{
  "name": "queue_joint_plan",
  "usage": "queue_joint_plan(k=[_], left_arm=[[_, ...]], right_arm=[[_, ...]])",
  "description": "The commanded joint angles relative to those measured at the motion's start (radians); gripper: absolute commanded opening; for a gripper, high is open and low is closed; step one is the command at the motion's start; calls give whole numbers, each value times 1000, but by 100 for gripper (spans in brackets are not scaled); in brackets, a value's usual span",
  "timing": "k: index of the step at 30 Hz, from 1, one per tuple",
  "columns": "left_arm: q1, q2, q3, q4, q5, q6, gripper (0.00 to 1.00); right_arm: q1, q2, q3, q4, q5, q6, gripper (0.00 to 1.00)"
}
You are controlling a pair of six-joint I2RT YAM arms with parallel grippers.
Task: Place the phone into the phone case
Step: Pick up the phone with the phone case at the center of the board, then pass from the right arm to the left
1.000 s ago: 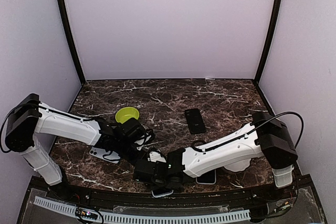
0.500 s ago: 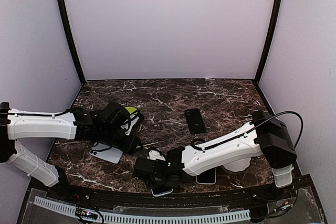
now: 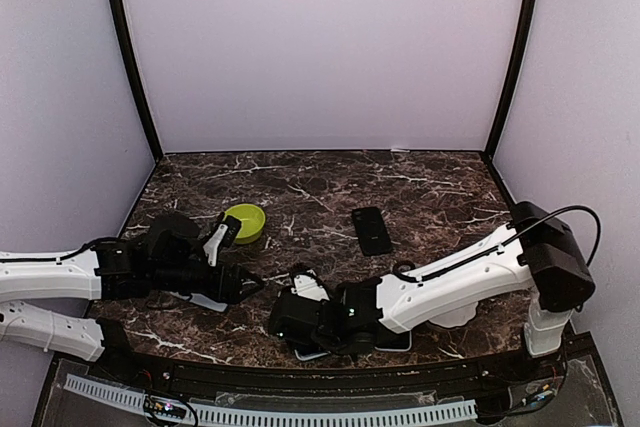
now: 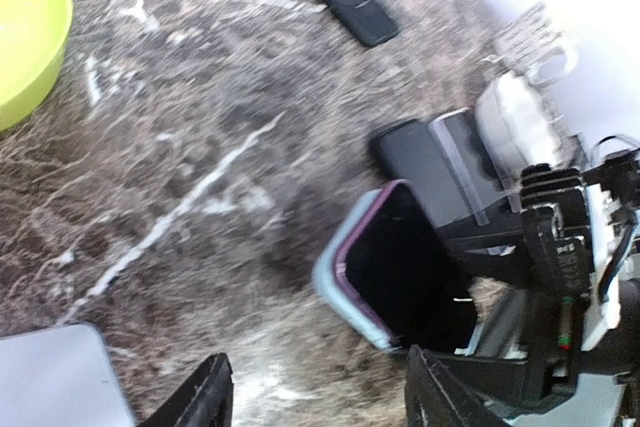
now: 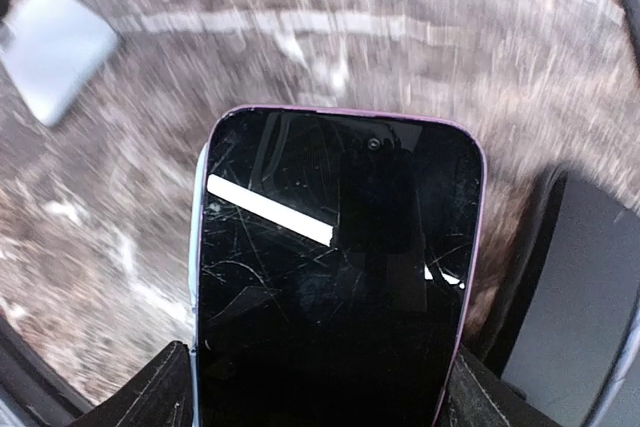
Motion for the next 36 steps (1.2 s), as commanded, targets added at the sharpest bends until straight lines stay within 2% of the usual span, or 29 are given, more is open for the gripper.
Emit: queue_joint_plan(k=[1, 3, 5, 8, 10, 17, 21, 24, 30, 32, 34, 36], left_arm=[[1, -96, -33, 202, 123, -47, 67], [0, -147, -68, 300, 147, -66, 76], [1, -166, -86, 337, 139, -87, 80], [1, -163, -89, 352, 119, -92, 81], [0, -140, -85, 370, 109, -91, 77], [0, -16, -56, 477, 135, -75, 60], [1, 52, -41, 529, 165, -65, 41], [0, 92, -40, 567, 184, -48, 22], [1, 144, -61, 630, 191, 58, 2], [1, 170, -63, 640, 184, 89, 0], [2, 205, -61, 642, 165, 113, 0], [0, 238, -61, 645, 141, 137, 0]], right_arm=[[29, -103, 18, 121, 173, -98, 32], [33, -124, 17, 137, 210, -125, 31], [33, -148, 4, 168, 236, -154, 32], [32, -181, -26, 249, 254, -211, 32], [33, -199, -41, 299, 260, -254, 32], [31, -220, -68, 405, 277, -392, 32], [20, -227, -86, 427, 280, -426, 32], [-7, -238, -126, 480, 247, -439, 32], [-58, -246, -200, 584, 190, -483, 33], [-72, -246, -212, 604, 173, -504, 34], [-82, -247, -223, 619, 154, -525, 38], [-87, -251, -235, 618, 133, -549, 54]])
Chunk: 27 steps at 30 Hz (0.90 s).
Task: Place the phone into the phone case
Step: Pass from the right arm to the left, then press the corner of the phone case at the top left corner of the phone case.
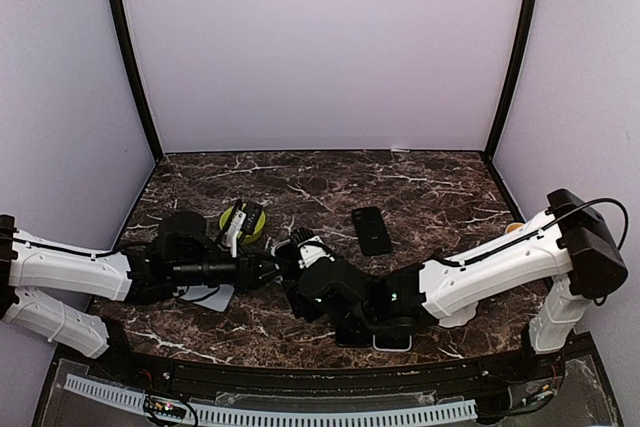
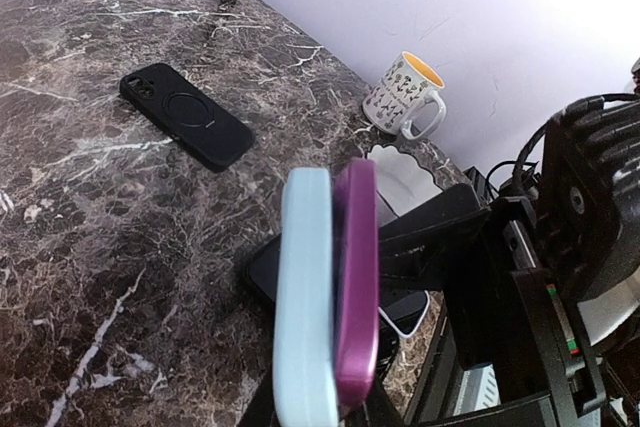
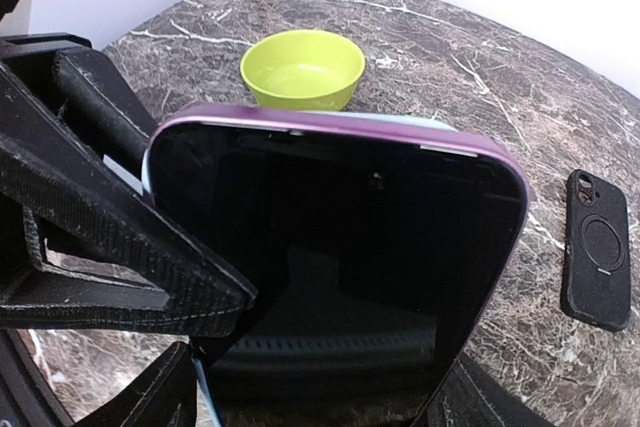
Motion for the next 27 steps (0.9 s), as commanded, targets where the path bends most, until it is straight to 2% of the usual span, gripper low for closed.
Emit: queue_joint_plan(k=[1, 3, 4, 10, 13, 18, 23, 27], left_arm=[[-1, 65, -1, 34, -51, 85, 0], [-1, 87, -1, 52, -62, 124, 0], [0, 93, -1, 57, -65, 154, 0], [-1, 124, -48, 166, -120, 272, 0], [-1, 124, -80, 209, -119, 333, 0], [-1, 119, -143, 282, -88, 370, 0], [0, 135, -158, 322, -78, 381, 0], [0, 135, -160, 326, -73, 388, 0]], right_arm=[[-23, -53, -24, 109, -15, -75, 71], [-25, -79, -56, 98, -39, -100, 93], [-27, -100, -78, 100, -63, -116, 98], [-87, -282, -172, 107, -382, -247, 98], [-129, -313, -156, 117, -346, -272, 98], [-203, -187, -17, 103, -220, -277, 98], [-226, -90, 44, 130, -229, -297, 98], [-226, -68, 19, 136, -231, -293, 98]])
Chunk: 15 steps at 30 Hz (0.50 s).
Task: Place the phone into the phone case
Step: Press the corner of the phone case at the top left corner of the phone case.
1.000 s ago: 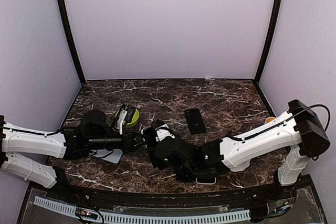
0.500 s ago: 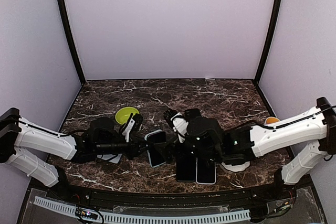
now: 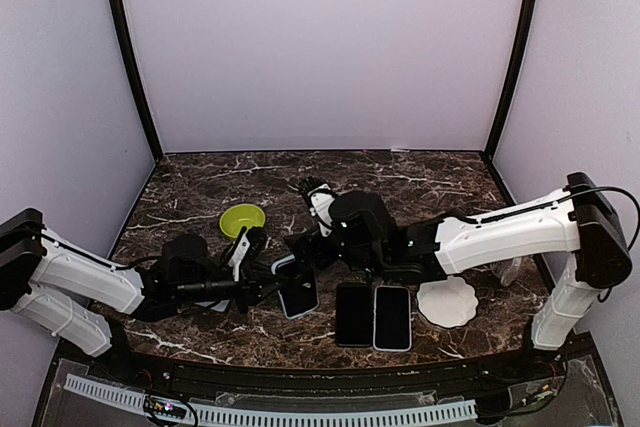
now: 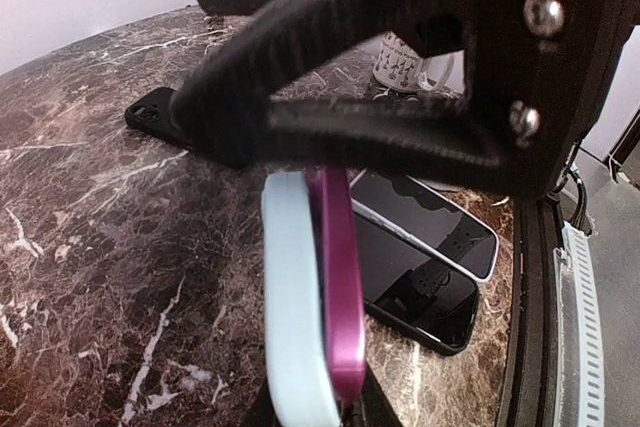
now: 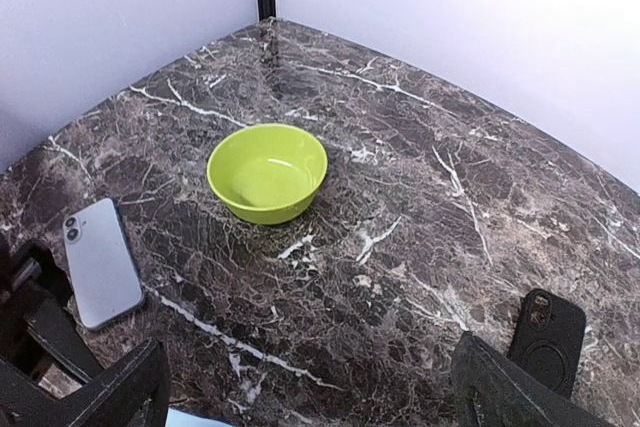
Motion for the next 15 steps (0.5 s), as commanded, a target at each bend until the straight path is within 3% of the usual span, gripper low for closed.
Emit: queue_joint_plan(k=[1, 15], left_arm=[[6, 3, -19, 35, -21, 53, 1], [4, 8, 30, -13, -23, 62, 26]], right_arm=[[0, 14, -14, 46, 3, -14, 99], [0, 62, -80, 93, 4, -3, 98]])
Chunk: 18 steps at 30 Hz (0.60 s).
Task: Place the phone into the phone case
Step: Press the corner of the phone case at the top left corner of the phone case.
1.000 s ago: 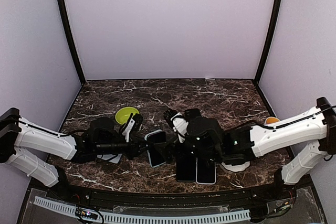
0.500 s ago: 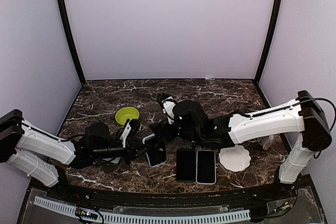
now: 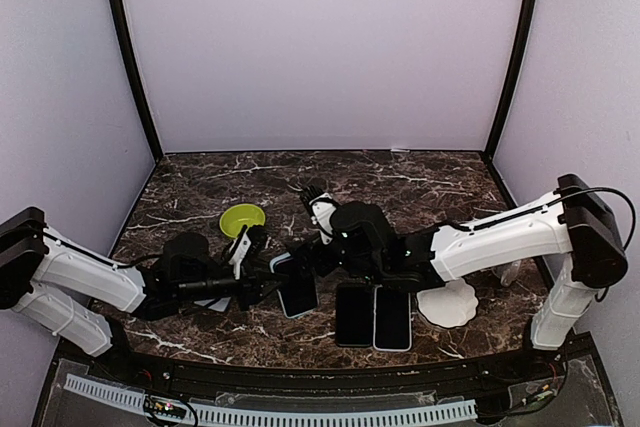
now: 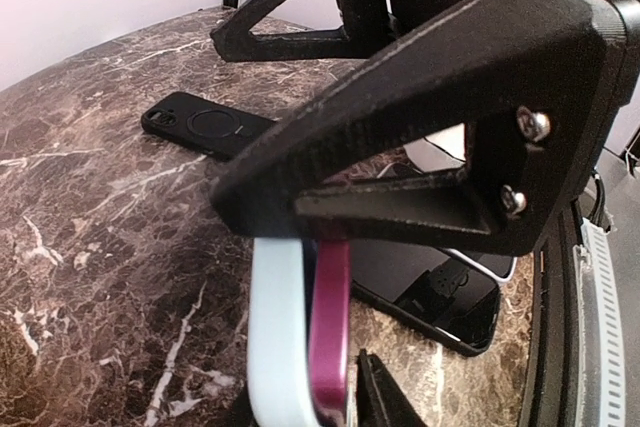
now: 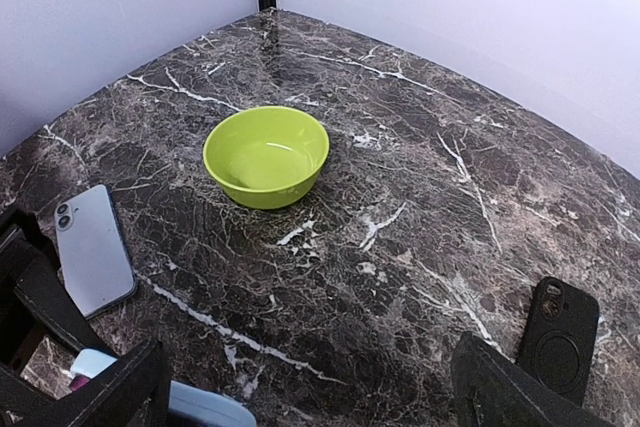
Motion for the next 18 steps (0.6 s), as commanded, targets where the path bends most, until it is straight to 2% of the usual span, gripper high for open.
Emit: queue_joint_plan(k=[1, 7, 13, 18], left_arm=[[5, -7, 25, -21, -16, 27, 26], [-5, 14, 36, -21, -8, 41, 28], [-25, 39, 64, -16, -6, 69, 38], [-27, 39, 69, 8, 9, 64, 34]], right_arm=[[0, 28, -29, 22, 4, -3, 98], [0, 41, -34, 38, -11, -5, 98], [0, 54, -45, 58, -32, -7, 98], [-1, 53, -50, 56, -39, -16, 98]])
